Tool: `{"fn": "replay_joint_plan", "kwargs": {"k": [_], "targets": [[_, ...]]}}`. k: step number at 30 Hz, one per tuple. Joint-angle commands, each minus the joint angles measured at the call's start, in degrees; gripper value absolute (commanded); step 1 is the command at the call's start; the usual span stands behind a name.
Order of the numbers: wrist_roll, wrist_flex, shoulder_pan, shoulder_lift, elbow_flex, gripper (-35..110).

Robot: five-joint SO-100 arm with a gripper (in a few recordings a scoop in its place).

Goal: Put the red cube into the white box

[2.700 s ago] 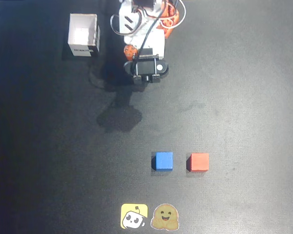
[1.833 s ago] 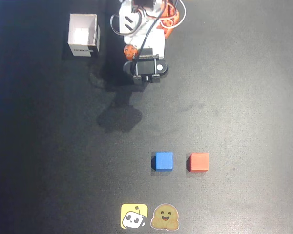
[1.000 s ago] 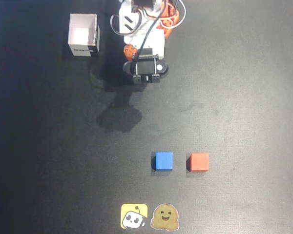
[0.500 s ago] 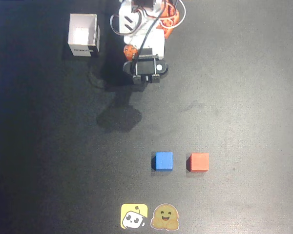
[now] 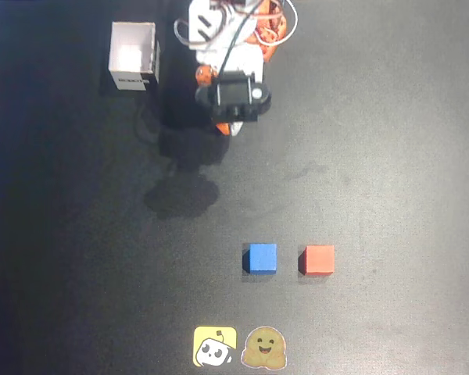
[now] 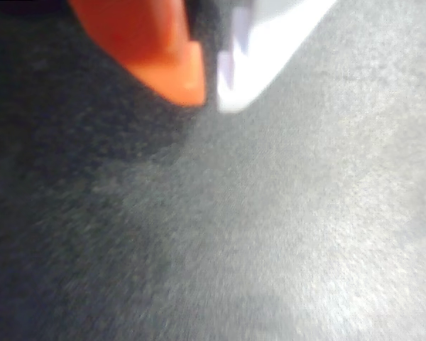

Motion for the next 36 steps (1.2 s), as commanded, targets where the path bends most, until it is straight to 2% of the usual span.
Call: {"fn": "replay_joint_plan", "kwargs": {"k": [1,7,12,22,31,36], "targets": [[-1.3,0.5,0.4,-2.4,-5.6,0],[-3.5,-2.5,0.1,-23.7,-20.1,0],[-3.3,-5.0,-2.2,-34.5,-27.9,0],[4.1,-9.3,-11.9,-57.1,-42.9,1],[12.7,-18.3,-19.3,-74.4,-50.1,1],[17.3,-19.7,-23.0,-82.8,-55.3,1]]}}
